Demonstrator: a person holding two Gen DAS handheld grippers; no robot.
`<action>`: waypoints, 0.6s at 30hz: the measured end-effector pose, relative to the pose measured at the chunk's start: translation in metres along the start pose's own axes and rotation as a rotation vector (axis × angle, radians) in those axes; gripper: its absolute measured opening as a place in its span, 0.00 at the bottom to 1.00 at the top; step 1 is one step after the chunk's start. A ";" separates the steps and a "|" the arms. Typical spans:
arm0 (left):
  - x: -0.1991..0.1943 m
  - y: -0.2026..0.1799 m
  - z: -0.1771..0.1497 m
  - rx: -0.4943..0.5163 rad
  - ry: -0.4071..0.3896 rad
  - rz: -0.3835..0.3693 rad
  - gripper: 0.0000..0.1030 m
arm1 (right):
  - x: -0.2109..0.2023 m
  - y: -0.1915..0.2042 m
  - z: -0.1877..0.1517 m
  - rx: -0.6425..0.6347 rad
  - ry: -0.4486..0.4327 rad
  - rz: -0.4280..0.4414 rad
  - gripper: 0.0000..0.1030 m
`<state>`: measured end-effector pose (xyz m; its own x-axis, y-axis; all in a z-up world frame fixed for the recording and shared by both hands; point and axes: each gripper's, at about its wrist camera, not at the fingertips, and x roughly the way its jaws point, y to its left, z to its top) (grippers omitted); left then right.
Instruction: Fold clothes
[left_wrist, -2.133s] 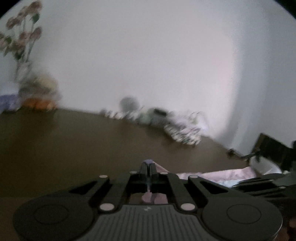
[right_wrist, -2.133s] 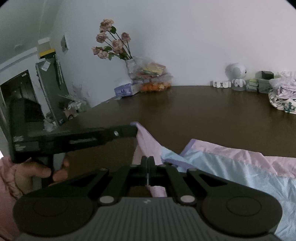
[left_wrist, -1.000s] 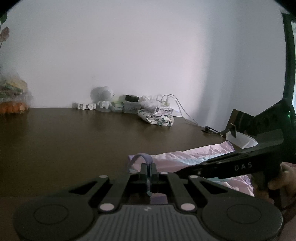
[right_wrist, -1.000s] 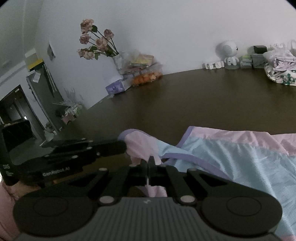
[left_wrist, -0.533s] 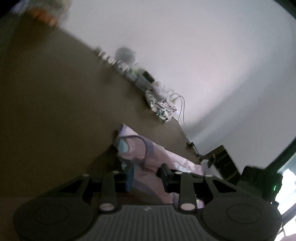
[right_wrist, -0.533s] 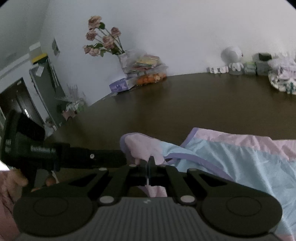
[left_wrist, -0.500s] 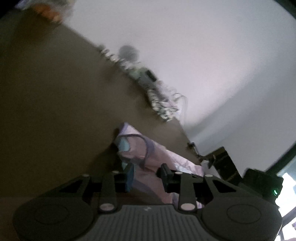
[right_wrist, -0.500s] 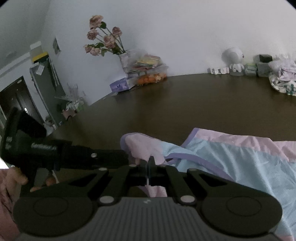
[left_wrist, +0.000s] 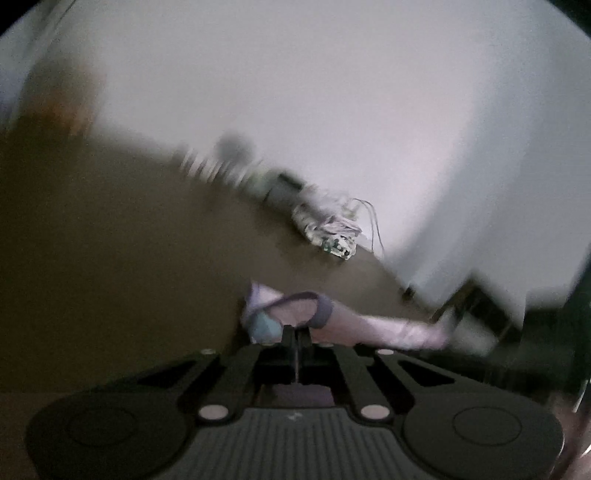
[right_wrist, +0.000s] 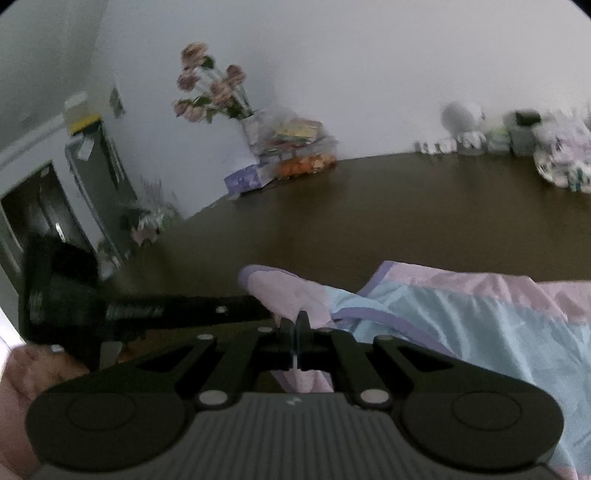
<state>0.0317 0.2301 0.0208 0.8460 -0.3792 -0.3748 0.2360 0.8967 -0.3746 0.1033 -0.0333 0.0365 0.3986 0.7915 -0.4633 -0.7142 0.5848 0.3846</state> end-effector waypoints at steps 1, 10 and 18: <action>-0.005 -0.008 0.002 0.125 -0.022 0.012 0.00 | -0.002 -0.004 0.001 0.015 0.000 -0.001 0.01; 0.000 -0.024 0.011 0.435 0.170 -0.052 0.15 | -0.002 -0.003 0.001 0.037 0.010 0.018 0.01; -0.023 0.031 0.012 -0.052 0.089 -0.168 0.52 | 0.014 0.023 -0.009 -0.085 0.083 0.035 0.01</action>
<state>0.0249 0.2694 0.0282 0.7507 -0.5434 -0.3758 0.3432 0.8068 -0.4809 0.0873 -0.0106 0.0315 0.3263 0.7913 -0.5170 -0.7742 0.5376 0.3341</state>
